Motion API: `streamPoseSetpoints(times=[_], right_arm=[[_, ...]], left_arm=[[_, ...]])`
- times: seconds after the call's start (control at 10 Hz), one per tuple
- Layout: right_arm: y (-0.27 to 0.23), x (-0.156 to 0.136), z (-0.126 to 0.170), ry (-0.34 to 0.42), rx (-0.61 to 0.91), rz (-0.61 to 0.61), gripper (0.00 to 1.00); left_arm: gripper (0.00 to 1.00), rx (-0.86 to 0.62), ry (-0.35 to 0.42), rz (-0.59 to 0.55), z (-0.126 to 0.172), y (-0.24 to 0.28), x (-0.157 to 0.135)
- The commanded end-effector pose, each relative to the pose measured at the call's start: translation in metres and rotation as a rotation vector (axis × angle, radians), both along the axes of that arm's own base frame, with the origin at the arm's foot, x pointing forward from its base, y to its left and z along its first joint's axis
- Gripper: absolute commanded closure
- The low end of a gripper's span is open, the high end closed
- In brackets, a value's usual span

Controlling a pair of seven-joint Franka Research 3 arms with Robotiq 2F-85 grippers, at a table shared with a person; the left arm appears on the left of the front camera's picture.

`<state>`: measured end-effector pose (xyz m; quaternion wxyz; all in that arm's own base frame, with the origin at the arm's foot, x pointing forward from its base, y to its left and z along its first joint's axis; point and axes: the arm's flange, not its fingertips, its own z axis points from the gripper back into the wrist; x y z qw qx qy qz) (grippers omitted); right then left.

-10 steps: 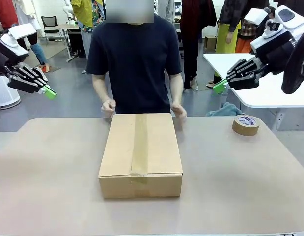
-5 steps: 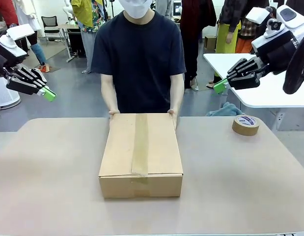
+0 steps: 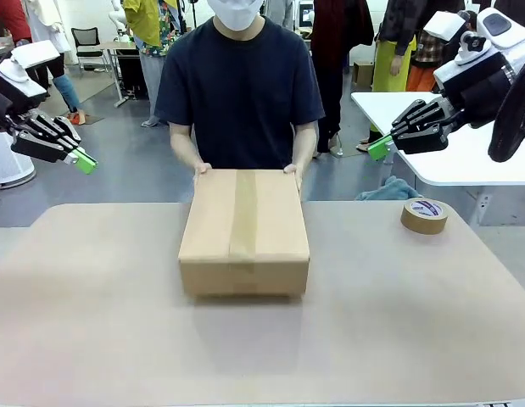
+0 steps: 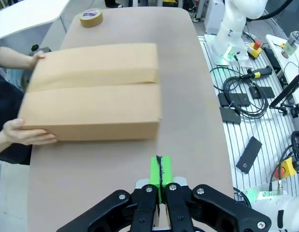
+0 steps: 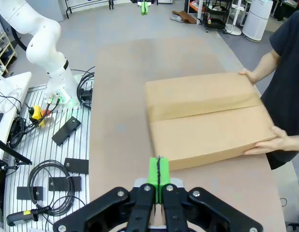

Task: Wrap the clocks to prevent damage.
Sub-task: After the human seals the box with tape, release both hands from the side flaps of the Package Box.

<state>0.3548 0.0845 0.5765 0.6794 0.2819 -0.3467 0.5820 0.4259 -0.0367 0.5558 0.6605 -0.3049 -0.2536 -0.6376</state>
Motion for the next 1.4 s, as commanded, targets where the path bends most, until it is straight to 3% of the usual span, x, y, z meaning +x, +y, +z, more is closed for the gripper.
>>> streamPoseSetpoints(times=[0.0, 0.5, 0.6, 0.7, 0.8, 0.9, 1.0, 1.1, 1.2, 1.3], right_arm=[[0.0, 0.0, 0.0, 0.002, -0.016, -0.008, 0.99], [-0.001, 0.0, 0.0, 0.0, 0.001, -0.002, 0.99], [0.001, -0.02, -0.016, 0.02, -0.007, 0.015, 0.5], [0.002, -0.033, -0.024, 0.018, -0.025, 0.004, 0.39], [0.003, -0.042, -0.028, 0.013, -0.029, 0.015, 0.0], [0.001, -0.043, -0.033, 0.017, -0.028, 0.003, 0.0], [0.001, -0.042, -0.038, 0.033, -0.028, 0.002, 0.0], [0.0, -0.04, -0.042, 0.047, -0.032, 0.001, 0.16], [0.0, -0.04, -0.042, 0.051, -0.033, -0.006, 0.06], [-0.002, -0.04, -0.041, 0.057, -0.034, -0.015, 0.0]], left_arm=[[1.0, 0.006, -0.002, 0.0, 0.002, 0.0, 0.003], [1.0, 0.0, 0.0, 0.0, 0.0, 0.0, 0.0], [0.92, -0.003, -0.009, -0.008, 0.002, 0.001, -0.002], [0.4, -0.009, -0.011, -0.002, 0.003, 0.003, -0.003], [0.32, -0.013, -0.011, 0.003, 0.004, 0.003, -0.004], [0.0, -0.022, -0.013, 0.008, 0.005, 0.003, -0.004], [0.0, -0.028, -0.009, 0.014, 0.005, 0.004, -0.002], [0.0, -0.032, -0.003, 0.016, 0.004, 0.004, -0.001], [0.08, -0.03, 0.005, 0.015, 0.003, 0.005, 0.001], [0.0, -0.022, 0.006, 0.018, 0.002, 0.005, 0.003]])
